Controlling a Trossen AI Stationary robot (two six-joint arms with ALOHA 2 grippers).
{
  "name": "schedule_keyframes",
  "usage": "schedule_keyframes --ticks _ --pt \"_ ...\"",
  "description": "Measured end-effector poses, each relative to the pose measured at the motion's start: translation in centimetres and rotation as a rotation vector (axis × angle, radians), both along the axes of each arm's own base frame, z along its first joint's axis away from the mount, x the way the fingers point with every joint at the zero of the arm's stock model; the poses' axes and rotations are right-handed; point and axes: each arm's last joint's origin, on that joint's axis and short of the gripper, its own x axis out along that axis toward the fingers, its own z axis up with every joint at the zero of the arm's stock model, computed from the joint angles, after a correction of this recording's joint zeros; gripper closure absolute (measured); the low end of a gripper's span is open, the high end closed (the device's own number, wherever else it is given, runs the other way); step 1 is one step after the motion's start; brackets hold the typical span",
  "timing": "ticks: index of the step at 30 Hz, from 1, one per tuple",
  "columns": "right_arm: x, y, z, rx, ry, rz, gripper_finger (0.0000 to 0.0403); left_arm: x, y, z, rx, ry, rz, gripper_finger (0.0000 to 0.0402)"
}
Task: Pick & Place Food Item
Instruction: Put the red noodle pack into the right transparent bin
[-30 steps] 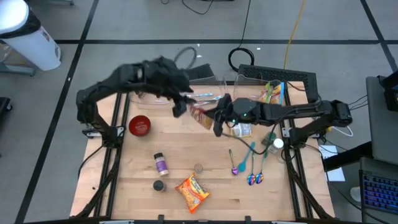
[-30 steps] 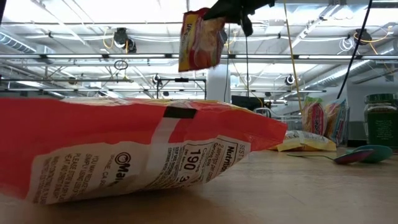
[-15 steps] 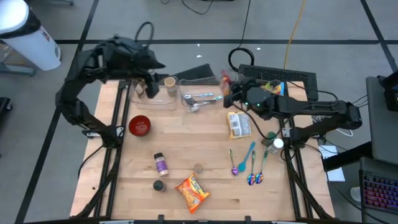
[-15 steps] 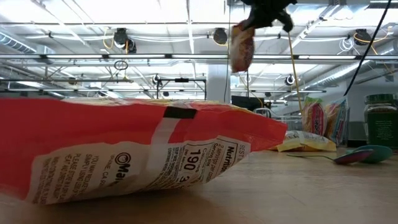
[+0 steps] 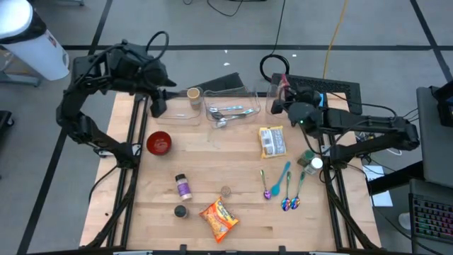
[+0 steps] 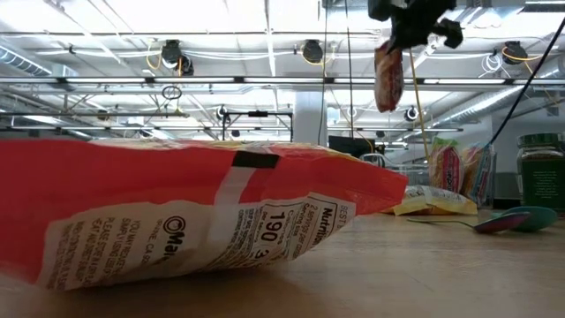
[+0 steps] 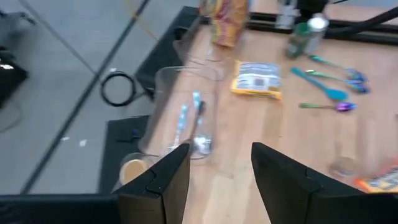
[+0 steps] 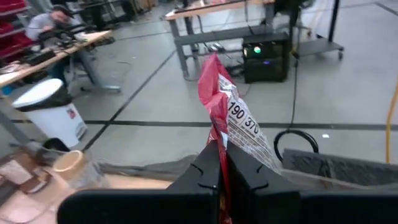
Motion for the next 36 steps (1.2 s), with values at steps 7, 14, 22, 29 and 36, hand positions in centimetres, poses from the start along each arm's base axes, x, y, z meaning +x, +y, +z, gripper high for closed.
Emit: schedule_keyframes --ticks 7,14,22,29,36 --pt "-0.4 -0.9 -3.9 0.055 0.01 -0.074 0.0403 2.0 -0.2 -2.4 -0.064 0.035 -0.042 0.0224" --pt "-1.8 -2.0 -5.6 0.08 0.03 -0.126 0.0403 3.5 -1.2 -6.5 -0.106 0.013 -0.073 0.0224" --pt "-3.1 -3.9 -7.3 0.14 0.072 -0.146 0.0403 3.7 -2.2 -10.9 -0.171 -0.02 -0.056 0.0225" --pt "-3.5 -5.2 -9.2 0.153 0.061 -0.13 0.0403 4.2 -2.6 -13.3 -0.201 -0.051 -0.052 0.0224" --pt "-4.1 -6.2 -10.4 0.156 0.057 -0.148 0.0403 4.9 -2.5 -14.1 -0.207 -0.091 -0.045 0.0224"
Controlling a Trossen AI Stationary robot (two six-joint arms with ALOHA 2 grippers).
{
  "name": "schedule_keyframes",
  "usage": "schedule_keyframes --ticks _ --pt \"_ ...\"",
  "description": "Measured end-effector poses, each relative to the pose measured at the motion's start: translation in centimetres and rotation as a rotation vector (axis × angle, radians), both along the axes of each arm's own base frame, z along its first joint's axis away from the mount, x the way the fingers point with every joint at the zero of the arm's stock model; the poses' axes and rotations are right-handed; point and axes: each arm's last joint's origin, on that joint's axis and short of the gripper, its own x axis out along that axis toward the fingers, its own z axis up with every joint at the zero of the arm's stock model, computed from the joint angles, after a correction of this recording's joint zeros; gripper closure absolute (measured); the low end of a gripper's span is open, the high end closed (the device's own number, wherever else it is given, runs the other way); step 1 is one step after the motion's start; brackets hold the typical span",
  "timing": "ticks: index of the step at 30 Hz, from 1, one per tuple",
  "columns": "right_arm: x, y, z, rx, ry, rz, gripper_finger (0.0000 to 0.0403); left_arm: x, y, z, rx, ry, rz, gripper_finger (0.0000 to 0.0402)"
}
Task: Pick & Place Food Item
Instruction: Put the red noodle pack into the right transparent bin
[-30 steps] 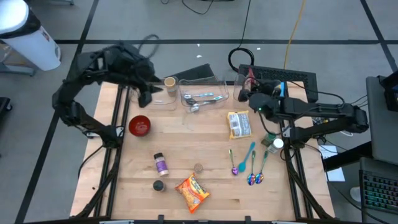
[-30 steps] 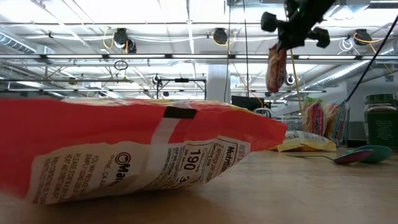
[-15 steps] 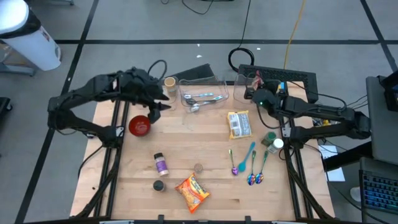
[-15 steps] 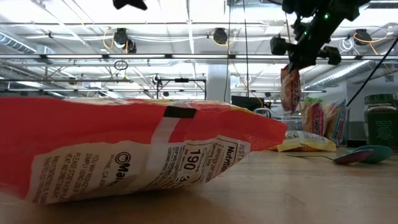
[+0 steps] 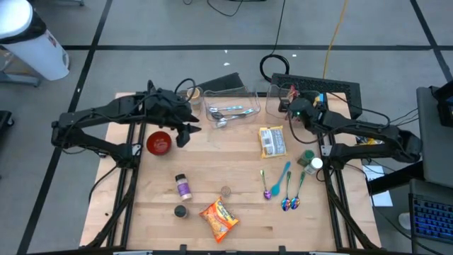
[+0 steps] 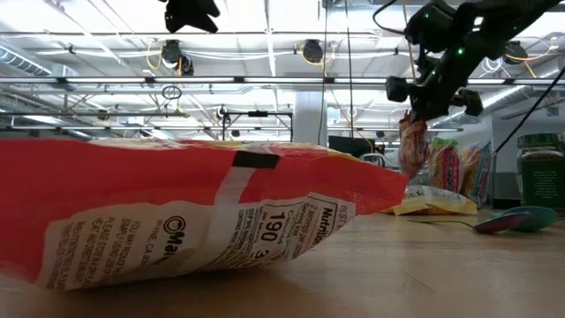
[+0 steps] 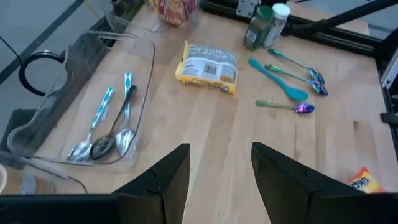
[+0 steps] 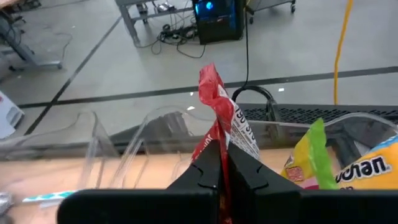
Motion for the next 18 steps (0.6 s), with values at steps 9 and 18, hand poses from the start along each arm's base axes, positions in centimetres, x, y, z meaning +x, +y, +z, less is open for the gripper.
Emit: schedule_keyframes --ticks 9,18 --pt "-0.8 -1.0 -1.7 -0.002 -0.008 -0.009 0.0403 0.5 0.1 0.7 0.016 -0.085 0.005 0.0224" --pt "-1.6 -2.9 -1.1 -0.02 -0.041 0.025 0.0403 0.5 0.5 0.8 0.007 -0.104 0.033 0.0224"
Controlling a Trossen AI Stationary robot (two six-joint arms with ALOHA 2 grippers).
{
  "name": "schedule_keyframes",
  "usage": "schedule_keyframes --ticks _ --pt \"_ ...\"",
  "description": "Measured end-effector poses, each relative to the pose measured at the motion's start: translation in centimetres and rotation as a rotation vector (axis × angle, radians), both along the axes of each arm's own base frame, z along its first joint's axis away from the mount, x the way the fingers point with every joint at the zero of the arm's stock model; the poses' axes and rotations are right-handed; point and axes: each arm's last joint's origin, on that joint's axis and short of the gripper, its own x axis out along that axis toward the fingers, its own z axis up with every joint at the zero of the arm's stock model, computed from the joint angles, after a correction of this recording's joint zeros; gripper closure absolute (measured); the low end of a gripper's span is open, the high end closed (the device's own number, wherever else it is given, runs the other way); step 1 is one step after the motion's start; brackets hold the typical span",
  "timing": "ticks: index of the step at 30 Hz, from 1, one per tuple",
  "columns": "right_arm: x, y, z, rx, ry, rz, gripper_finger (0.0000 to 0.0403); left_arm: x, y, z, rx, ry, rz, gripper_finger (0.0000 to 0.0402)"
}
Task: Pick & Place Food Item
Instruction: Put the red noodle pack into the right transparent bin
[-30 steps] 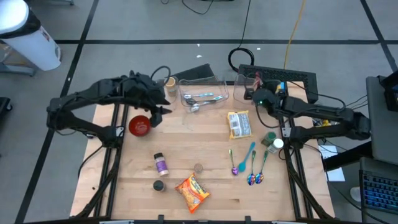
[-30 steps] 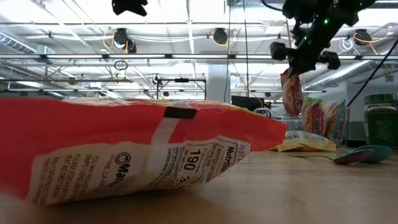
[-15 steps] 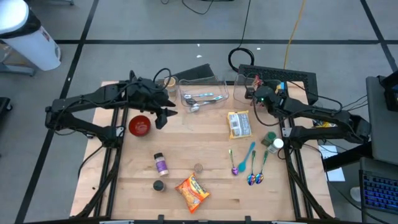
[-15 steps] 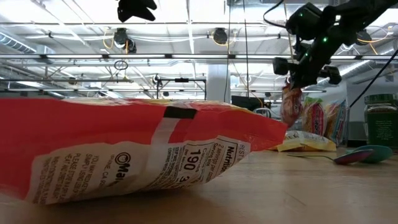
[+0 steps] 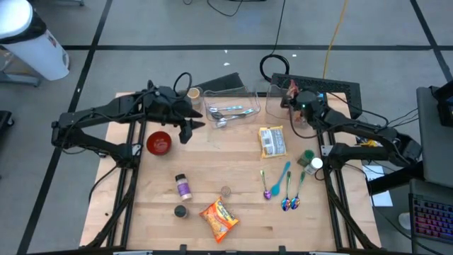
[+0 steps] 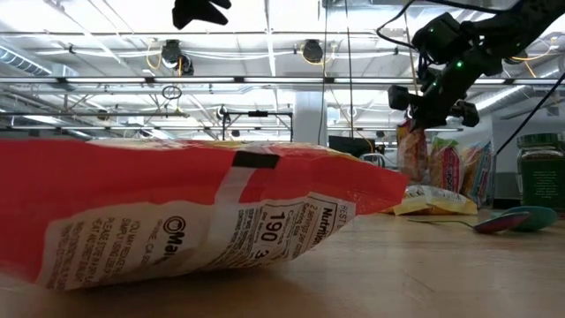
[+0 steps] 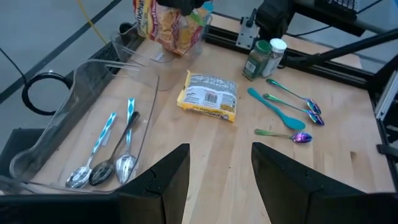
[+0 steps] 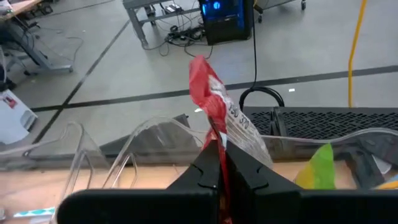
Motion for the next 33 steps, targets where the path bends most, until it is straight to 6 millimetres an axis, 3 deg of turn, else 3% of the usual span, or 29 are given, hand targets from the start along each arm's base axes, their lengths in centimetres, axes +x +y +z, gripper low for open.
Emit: schedule_keyframes --ticks 6,13,24,33 --pt "-0.1 0.1 -0.3 0.02 0.039 0.007 0.0403 0.0 0.2 0.0 -0.016 -0.002 0.017 0.0224" --pt "-0.3 0.8 -2.2 0.067 0.014 -0.003 0.0403 0.0 0.2 0.0 -0.021 -0.003 0.021 0.0224" --pt "-0.2 1.8 -3.7 0.086 0.014 0.024 0.0403 0.0 0.2 0.0 -0.019 -0.005 0.031 0.0224" --pt "-0.3 1.9 -3.8 0.089 0.015 0.021 0.0403 0.0 0.2 0.0 -0.03 -0.01 0.037 0.0224"
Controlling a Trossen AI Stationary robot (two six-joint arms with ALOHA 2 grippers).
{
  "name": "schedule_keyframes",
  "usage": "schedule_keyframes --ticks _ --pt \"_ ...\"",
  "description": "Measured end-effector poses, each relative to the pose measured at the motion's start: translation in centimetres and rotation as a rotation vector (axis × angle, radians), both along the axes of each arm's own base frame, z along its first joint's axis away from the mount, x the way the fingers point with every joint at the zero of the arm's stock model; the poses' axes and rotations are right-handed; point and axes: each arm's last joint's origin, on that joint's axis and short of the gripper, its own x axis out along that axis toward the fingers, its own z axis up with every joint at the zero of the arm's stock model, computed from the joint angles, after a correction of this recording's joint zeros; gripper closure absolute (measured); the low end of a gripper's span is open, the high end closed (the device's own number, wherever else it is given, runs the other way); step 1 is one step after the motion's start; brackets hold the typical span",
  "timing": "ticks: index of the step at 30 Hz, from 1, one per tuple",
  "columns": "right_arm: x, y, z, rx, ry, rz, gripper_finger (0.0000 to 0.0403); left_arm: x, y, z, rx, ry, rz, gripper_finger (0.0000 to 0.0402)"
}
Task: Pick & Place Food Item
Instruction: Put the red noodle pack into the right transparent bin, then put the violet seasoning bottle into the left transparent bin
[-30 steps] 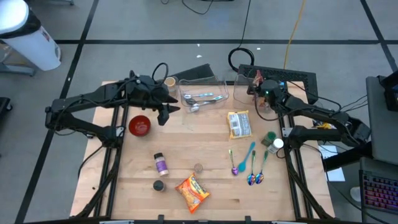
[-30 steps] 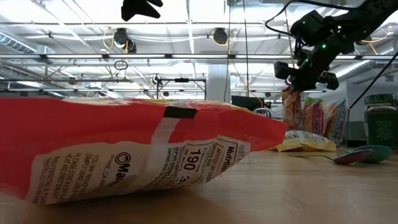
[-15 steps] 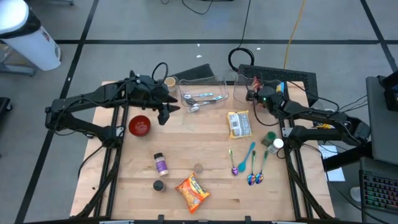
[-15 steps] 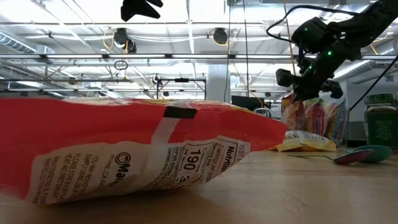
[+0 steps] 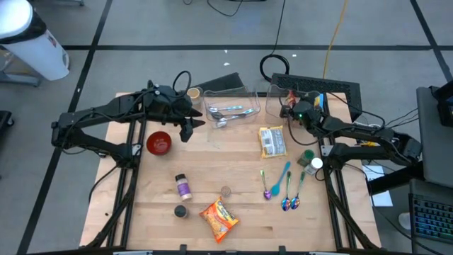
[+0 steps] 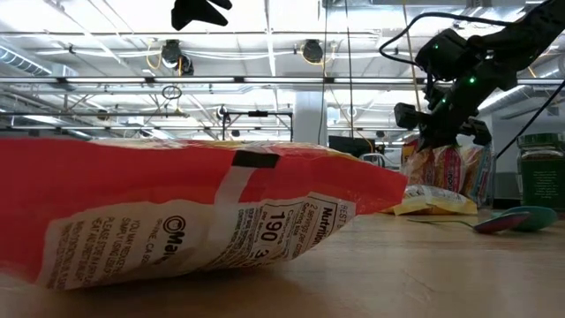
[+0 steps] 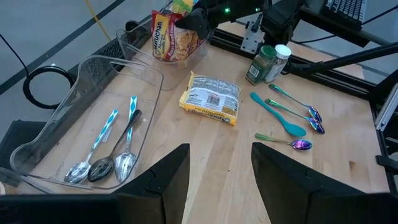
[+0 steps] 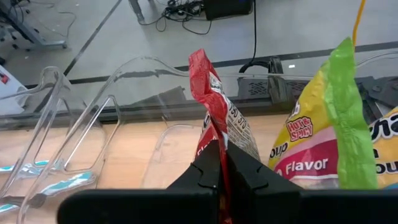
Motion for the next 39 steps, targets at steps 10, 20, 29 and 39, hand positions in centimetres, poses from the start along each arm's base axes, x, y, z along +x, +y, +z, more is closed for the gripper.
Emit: schedule_keyframes --ticks 10,20,29,39 --pt "0.0 0.0 0.0 0.002 0.005 0.005 0.0398 0.0 0.0 0.0 0.0 -0.001 0.0 0.0224" --pt "-0.1 0.1 0.2 -0.012 0.025 0.021 0.0333 0.0 0.0 0.0 -0.001 -0.001 0.001 0.0224" --pt "-0.9 0.6 1.9 -0.095 0.033 0.067 0.0298 0.0 0.0 0.0 0.017 0.002 -0.01 0.0224" --pt "-1.9 1.8 5.5 -0.232 -0.196 0.222 0.0296 -0.1 0.2 0.0 0.055 0.015 -0.032 0.0224"
